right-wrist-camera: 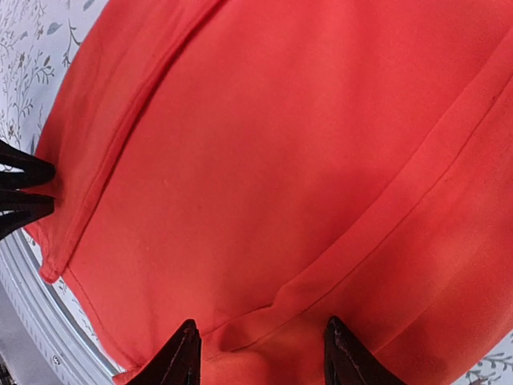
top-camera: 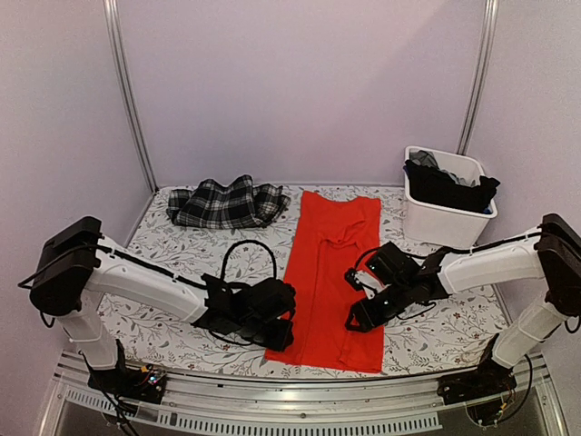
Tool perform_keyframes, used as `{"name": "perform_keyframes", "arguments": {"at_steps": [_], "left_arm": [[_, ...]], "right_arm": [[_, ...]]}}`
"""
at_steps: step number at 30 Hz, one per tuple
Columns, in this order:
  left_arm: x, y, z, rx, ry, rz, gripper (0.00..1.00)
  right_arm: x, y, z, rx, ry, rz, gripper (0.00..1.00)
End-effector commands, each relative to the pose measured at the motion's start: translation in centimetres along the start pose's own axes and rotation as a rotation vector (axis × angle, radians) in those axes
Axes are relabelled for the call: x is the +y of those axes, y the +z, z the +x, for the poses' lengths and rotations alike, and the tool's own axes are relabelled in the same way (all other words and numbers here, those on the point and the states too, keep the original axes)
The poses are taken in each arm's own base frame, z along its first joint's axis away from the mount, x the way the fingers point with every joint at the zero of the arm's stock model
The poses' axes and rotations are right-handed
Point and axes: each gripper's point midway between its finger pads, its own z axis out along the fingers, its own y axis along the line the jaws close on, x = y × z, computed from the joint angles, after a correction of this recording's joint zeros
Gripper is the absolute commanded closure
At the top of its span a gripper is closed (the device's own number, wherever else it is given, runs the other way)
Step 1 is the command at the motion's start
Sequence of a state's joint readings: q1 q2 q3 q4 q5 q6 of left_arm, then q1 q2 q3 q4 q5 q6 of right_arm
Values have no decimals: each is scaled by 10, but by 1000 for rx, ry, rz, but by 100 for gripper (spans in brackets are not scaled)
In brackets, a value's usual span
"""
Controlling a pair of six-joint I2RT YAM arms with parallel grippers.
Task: Fold and stack the mixed laundry pile
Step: Rotate the rectangle-folded T-shirt at the center of the board.
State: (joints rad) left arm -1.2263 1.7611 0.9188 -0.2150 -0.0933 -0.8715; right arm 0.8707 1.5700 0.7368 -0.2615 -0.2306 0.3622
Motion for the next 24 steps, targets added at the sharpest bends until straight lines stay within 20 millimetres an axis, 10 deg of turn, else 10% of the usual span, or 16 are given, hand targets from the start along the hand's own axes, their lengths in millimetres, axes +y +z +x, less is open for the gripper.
{"name": "perform_keyframes", "arguments": {"at_steps": [1, 10, 24], "left_arm": [[15, -36, 4, -47, -46, -29, 67], [31, -64, 29, -63, -141, 98, 61], [7, -41, 35, 1, -204, 228, 68]], "right_arm": [[-8, -20, 42, 111, 75, 38, 47], [14, -75, 44, -92, 343, -135, 42], [-11, -40, 108, 34, 523, -80, 47]]}}
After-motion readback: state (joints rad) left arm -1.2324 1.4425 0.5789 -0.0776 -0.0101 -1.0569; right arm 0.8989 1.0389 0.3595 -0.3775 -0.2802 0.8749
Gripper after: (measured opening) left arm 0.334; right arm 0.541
